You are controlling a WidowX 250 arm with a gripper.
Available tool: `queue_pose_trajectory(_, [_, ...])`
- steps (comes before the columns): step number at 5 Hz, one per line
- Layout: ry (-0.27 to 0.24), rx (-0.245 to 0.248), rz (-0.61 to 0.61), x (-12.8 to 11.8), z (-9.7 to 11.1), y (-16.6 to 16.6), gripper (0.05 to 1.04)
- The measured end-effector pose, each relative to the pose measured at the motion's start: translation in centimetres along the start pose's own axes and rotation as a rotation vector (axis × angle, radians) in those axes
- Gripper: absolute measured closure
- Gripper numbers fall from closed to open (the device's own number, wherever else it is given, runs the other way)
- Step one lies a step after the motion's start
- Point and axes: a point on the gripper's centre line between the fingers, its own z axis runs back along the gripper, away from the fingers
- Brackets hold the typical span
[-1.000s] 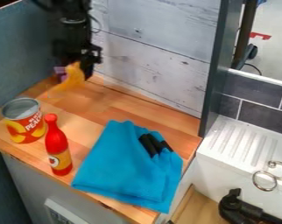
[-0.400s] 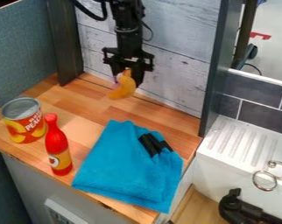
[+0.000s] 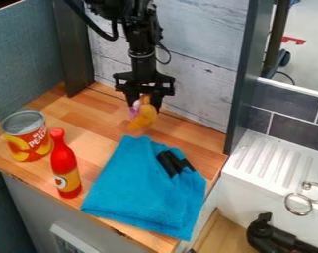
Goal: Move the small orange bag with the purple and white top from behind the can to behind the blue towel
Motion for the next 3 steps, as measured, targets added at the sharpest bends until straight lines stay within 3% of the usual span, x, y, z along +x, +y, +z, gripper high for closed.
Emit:
queue_pose_trajectory(1, [-0.027,0.003,0.052,-0.13,-0.43,0.15,0.521])
queue_pose_trajectory(3, [-0.078,-0.065,0.109,0.45,-0.89,-0.63,0.521])
